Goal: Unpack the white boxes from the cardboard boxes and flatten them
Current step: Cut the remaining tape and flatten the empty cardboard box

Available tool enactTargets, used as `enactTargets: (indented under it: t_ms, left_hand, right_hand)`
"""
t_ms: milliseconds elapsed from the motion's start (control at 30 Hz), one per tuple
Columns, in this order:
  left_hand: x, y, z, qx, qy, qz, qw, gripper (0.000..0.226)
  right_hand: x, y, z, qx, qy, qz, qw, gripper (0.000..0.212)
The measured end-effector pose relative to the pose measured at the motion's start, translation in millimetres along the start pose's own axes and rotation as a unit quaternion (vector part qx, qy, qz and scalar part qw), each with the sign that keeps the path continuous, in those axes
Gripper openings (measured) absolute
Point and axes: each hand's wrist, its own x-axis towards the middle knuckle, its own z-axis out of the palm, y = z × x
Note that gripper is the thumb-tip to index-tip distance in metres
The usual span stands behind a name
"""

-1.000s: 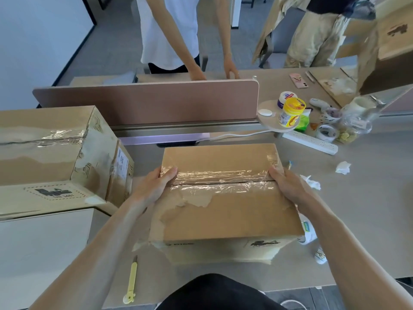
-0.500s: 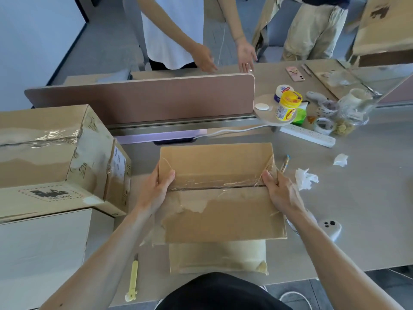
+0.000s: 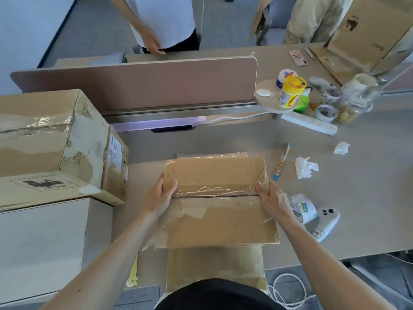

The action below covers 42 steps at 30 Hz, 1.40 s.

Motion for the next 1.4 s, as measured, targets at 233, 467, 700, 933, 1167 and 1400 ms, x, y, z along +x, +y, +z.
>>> enactTargets:
  t_ms: [233,467,700,933,1167,1400]
  left_hand:
    - [31,5,8,0.006,0.03,-0.014,0.999,0.057]
    - [33,8,8,-0.004,0.044,-0.018,0.999,0.043]
    - [-3,-22,-3,-0.128,0.065,-0.038,0.989,0.024]
    - [-56,-69,-25,-0.118,0.124,-0.136,0.976,0.011]
    - [-104,-148,-32,0.027,0.138,-0.229,0.963,0.006]
    - [-114,-179,-15,0.122,0.149,-0.261,0.946,0.014]
  right_hand:
    - [34,-21,2,0.008,-0.007,0.03,0.999,0.04]
    - [47,-24,11,-0.055,0.02,0.032,0.998,0.043]
    - [26,-65,47,-0.127,0.06,-0.234,0.962,0.052]
    - [-11,-101,122,-0.164,-0.089,-0.374,0.908,0.048]
    - [-18,-91,149,-0.21,-0.044,-0.399,0.892,0.048]
    - [-19,-89,150,-0.207,-0.027,-0.406,0.89,0.048]
